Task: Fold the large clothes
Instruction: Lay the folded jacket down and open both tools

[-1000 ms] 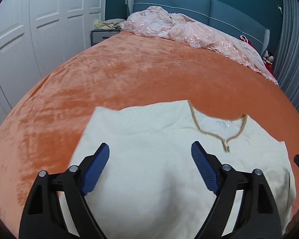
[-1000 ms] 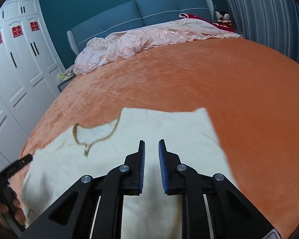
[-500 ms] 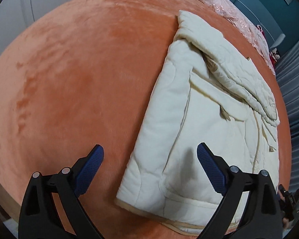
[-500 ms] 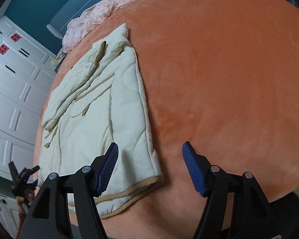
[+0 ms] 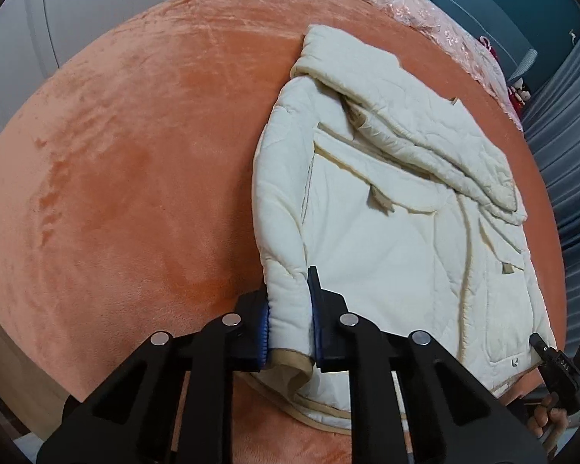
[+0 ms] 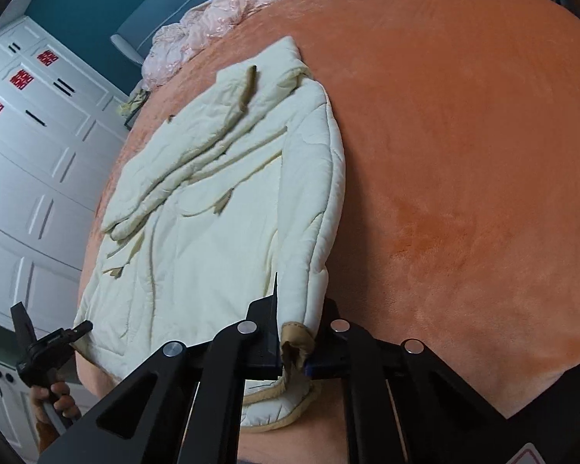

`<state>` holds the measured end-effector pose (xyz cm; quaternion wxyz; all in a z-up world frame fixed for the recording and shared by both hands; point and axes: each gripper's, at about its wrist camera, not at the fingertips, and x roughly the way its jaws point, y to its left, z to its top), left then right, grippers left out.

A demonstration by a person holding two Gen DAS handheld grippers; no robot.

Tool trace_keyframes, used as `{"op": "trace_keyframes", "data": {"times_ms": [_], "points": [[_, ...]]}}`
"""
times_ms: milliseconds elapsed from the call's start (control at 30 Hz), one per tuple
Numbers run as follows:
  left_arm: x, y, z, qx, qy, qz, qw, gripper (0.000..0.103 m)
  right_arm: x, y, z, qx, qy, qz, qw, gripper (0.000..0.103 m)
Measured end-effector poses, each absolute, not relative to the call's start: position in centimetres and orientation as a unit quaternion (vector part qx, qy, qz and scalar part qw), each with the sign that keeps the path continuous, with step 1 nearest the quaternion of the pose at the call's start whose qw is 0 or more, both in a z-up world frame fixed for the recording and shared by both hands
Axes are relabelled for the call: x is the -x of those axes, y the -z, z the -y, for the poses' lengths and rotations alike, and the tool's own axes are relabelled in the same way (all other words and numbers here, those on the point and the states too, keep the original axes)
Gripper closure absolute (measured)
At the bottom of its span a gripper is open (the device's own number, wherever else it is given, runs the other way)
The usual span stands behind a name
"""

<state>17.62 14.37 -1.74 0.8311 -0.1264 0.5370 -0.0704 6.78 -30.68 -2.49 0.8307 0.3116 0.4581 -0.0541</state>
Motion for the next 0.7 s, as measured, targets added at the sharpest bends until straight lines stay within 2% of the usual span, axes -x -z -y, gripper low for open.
{"op": "trace_keyframes", "data": {"times_ms": [133, 233, 333, 467, 567, 700], "points": [[-14.7, -2.2, -14.7, 0.114, 0.098, -0.520, 0.841, 0.093, -4.6, -1.5, 29.9, -0.276, 0.015, -0.464, 0.841, 0.098], [-11.0, -5.1, -15.4, 0.085, 0.119, -0.517, 0.843, 0.094, -1.3, -3.9, 28.6, -0.212, -0.009, -0.505, 0.836, 0.098], [-6.1, -7.0, -17.0, 0.066, 0.137, -0.545, 0.824, 0.094, 3.2, -5.5, 27.7, -0.162, -0.034, -0.562, 0.810, 0.098], [-0.1, -9.2, -19.4, 0.081, 0.146, -0.582, 0.796, 0.094, 9.3, -7.4, 27.5, -0.164, -0.062, -0.614, 0.769, 0.098], [1.7, -11.4, -19.7, 0.100, 0.151, -0.565, 0.805, 0.095, 10.7, -9.7, 27.3, -0.162, -0.069, -0.599, 0.781, 0.098], [-0.7, -13.6, -18.7, 0.110, 0.162, -0.508, 0.839, 0.095, 7.4, -13.2, 29.2, -0.184, -0.068, -0.515, 0.835, 0.098]]}}
